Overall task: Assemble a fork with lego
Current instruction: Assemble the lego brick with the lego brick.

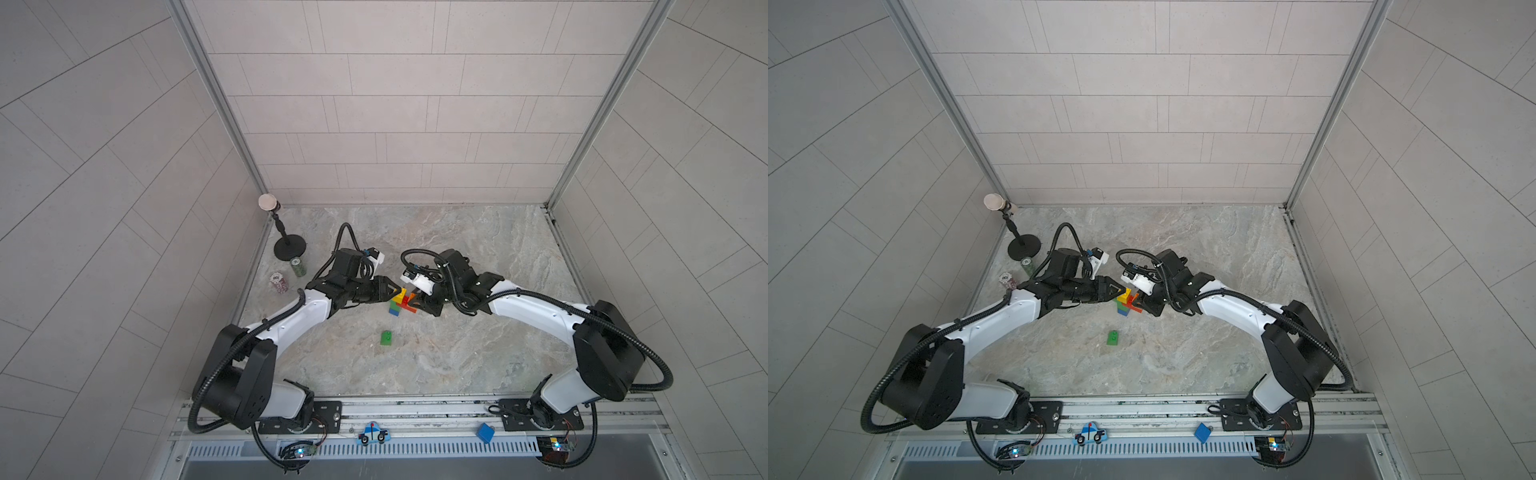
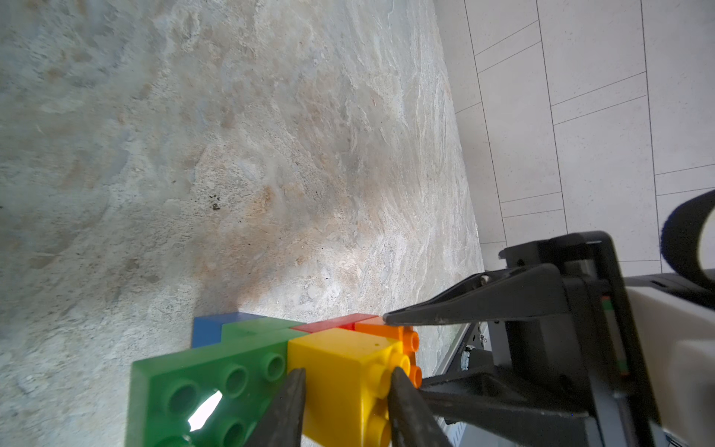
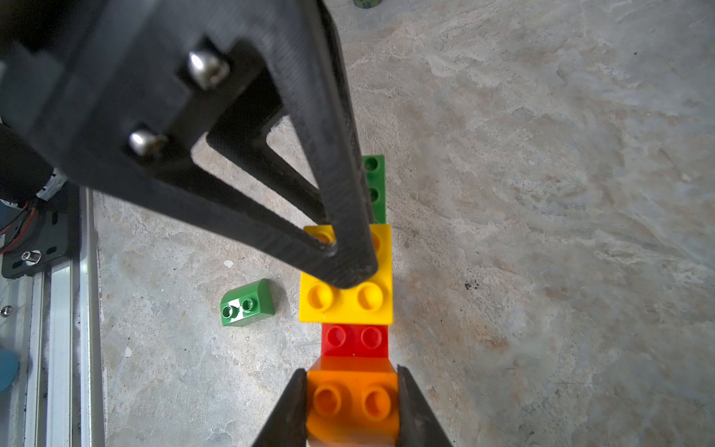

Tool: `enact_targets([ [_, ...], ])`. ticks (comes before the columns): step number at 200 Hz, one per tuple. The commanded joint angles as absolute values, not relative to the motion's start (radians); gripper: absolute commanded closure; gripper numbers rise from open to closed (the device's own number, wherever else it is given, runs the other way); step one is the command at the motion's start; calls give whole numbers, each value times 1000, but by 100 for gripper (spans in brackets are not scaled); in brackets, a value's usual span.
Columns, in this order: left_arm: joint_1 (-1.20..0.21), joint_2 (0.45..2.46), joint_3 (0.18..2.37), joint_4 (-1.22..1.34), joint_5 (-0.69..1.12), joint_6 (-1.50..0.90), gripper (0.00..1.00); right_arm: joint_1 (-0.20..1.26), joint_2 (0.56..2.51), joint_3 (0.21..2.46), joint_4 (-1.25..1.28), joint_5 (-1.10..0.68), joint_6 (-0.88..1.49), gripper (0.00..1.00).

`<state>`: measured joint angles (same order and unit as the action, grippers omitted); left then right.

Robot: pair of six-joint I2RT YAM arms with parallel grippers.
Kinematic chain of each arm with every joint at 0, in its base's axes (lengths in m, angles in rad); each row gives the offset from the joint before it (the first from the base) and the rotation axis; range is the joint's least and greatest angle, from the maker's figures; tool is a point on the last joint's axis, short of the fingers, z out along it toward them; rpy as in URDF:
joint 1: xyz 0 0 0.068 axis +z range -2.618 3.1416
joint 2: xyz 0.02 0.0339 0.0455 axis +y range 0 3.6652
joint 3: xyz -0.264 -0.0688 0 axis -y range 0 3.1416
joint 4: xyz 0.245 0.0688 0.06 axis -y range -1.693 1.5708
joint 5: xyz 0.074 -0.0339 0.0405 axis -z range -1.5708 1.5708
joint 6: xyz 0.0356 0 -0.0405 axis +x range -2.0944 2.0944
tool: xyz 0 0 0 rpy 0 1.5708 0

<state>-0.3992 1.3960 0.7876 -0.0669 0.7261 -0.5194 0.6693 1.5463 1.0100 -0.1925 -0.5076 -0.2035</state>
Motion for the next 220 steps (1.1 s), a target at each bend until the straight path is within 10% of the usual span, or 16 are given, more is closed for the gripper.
enact_targets([
  [1,-392,1420,794,-120,710,-505,62,673,1539,1022,-242,-505,-202,63],
  [80,-390,1414,792,-120,710,-506,62,672,1516,1043,-225,-512,-170,1],
  [220,-378,1413,778,-114,700,-514,62,681,1251,725,88,-108,818,0],
])
